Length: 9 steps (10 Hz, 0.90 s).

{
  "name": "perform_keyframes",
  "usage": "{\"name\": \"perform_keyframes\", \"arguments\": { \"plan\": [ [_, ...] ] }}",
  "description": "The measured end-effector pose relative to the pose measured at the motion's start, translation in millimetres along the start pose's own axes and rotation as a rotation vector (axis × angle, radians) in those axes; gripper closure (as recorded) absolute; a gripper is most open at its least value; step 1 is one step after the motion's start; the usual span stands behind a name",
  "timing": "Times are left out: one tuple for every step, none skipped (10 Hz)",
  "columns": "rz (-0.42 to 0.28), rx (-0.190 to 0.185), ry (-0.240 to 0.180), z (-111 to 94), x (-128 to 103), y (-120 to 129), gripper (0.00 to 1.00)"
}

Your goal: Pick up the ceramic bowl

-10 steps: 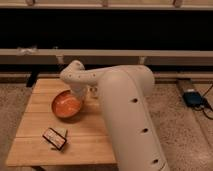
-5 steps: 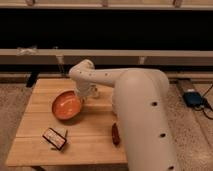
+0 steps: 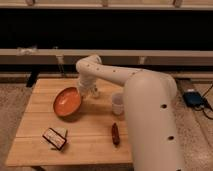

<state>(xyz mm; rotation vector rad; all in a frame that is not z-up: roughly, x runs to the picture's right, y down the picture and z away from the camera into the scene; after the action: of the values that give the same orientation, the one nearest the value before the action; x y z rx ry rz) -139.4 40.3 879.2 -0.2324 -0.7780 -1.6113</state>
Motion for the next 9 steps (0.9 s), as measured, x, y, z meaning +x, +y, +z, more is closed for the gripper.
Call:
{"name": "perform_keyframes", "arguments": {
  "plan": [
    [-0.007, 0.016, 0.006, -3.1, 2.9, -2.3, 1.0],
    [-0.019, 0.031, 0.014, -6.9, 5.9, -6.4, 1.0],
    [-0.028, 0.04, 0.021, -11.2, 8.5, -9.5, 1.0],
    [-0.04, 0.047, 0.031, -16.6, 11.4, -12.6, 1.0],
    [-0.051, 0.051, 0.041, -23.3, 14.3, -15.6, 1.0],
    [-0.064, 0.053, 0.051, -29.3, 16.9, -19.2, 1.0],
    [-0.073, 0.054, 0.059, -33.6, 19.0, -22.1, 1.0],
    [-0.08, 0.055, 0.062, -36.0, 20.2, -23.8, 1.0],
    [-0.081, 0.055, 0.062, -36.1, 20.2, -23.6, 1.0]
  ]
}}
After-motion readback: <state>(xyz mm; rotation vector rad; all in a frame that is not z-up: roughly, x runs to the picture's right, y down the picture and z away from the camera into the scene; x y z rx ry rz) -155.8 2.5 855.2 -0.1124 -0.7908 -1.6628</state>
